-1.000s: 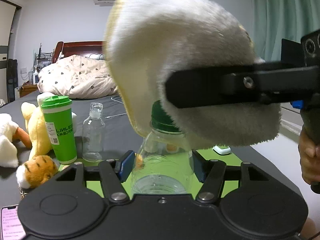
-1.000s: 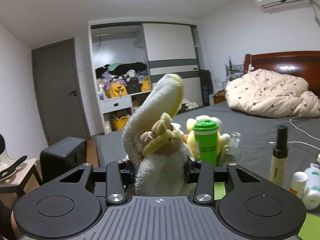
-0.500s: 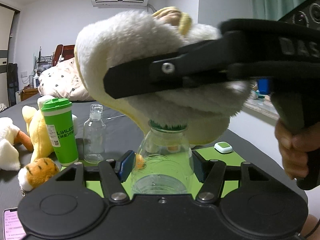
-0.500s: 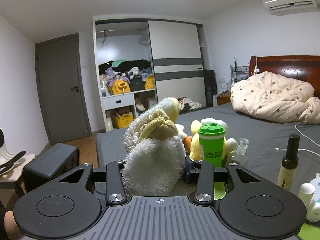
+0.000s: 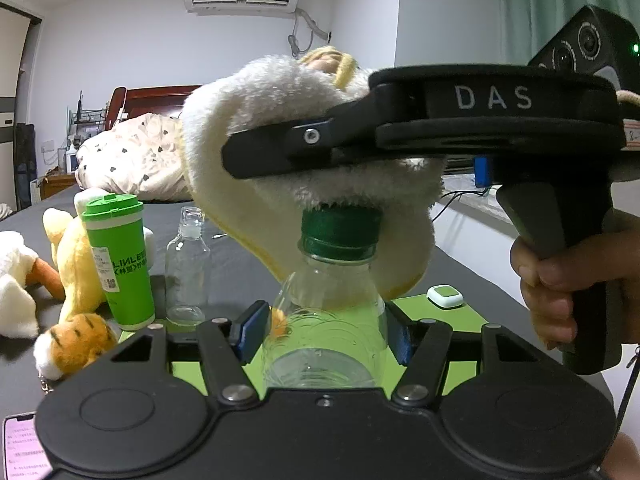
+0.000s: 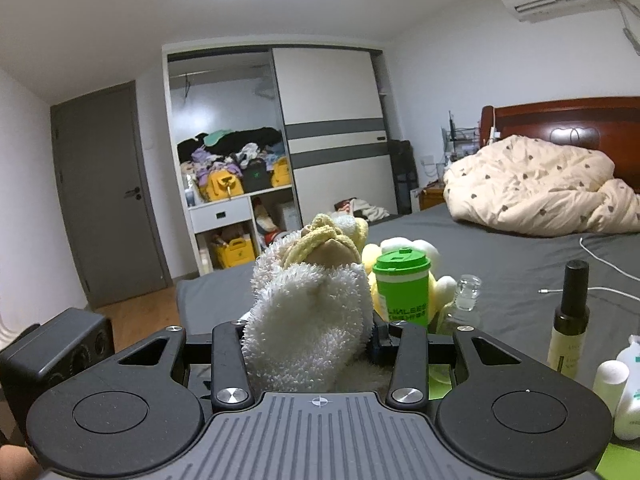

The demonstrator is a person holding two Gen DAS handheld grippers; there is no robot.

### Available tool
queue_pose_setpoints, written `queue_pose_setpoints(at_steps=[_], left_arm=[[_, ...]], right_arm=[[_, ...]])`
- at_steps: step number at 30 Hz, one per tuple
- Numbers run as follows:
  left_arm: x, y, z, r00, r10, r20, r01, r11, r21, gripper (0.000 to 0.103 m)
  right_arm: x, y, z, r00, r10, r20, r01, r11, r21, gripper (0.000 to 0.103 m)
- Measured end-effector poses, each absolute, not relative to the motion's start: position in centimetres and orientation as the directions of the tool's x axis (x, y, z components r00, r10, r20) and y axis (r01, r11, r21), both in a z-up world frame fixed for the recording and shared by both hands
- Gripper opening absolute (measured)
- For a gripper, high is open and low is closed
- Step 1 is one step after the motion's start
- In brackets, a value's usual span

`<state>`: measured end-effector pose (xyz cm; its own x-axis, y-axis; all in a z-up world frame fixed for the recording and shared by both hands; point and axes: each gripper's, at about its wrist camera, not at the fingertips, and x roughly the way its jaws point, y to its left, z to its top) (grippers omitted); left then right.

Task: Clean container
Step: 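Rub the towel over the green cap with the right gripper while the left gripper holds the bottle, then rub the towel around the bottle neck with the right gripper while the left gripper holds it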

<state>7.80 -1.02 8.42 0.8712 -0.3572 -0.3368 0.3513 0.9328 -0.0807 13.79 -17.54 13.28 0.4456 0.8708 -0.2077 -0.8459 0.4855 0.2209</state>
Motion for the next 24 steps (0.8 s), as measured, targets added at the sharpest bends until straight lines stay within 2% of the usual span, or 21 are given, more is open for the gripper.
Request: queue_pose_setpoints(at_steps=[24], left_arm=[[7.6,-1.2,8.8,0.871,-0.349,-0.347,0.341,0.936,-0.086,0.06]], right_arm=[[11.9,-22.6,13.3,0.474,0.86,-0.192,-0.82,0.51,0.259,0.042]])
